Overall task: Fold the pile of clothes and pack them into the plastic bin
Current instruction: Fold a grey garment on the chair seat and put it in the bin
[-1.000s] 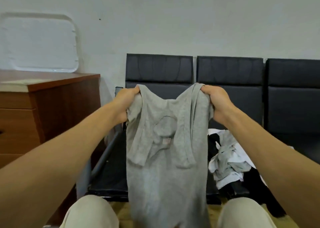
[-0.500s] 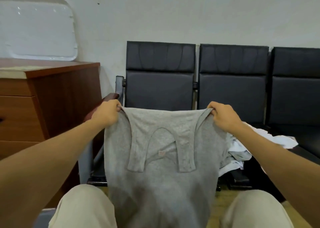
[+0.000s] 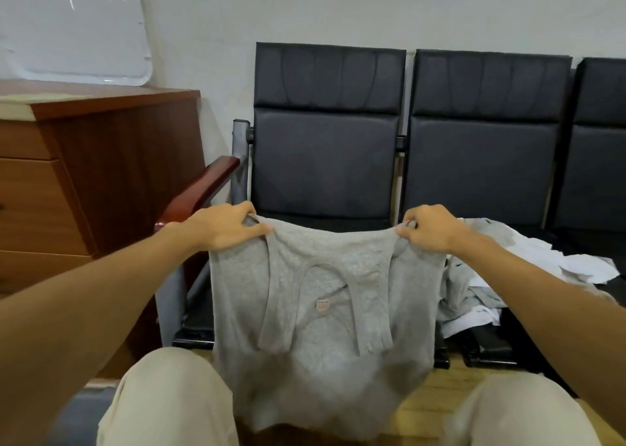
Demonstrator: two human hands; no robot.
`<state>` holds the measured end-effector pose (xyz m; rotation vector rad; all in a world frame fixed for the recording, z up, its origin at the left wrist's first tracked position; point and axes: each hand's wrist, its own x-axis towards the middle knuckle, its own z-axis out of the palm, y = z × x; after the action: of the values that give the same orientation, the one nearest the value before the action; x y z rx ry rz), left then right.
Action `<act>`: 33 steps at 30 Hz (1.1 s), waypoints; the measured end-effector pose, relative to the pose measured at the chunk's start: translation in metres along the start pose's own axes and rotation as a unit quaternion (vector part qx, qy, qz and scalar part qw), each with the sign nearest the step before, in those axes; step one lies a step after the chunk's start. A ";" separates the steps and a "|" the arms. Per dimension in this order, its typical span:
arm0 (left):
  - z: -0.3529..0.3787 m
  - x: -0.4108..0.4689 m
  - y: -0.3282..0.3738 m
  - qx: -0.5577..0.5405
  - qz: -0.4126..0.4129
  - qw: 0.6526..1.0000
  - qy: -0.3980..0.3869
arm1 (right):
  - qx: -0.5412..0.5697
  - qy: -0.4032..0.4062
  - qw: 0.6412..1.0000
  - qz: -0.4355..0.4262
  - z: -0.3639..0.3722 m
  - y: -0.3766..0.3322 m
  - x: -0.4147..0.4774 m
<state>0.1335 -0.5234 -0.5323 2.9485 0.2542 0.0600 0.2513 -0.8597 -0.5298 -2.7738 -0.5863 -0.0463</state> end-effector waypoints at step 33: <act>0.189 0.243 -0.057 -0.051 -0.128 0.988 0.066 | -0.175 0.043 0.983 0.024 0.202 0.046 0.227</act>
<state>0.3741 -0.4594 -0.7222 2.7885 0.6263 0.2269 0.4716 -0.7500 -0.7144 -3.1039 -0.5320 -0.2836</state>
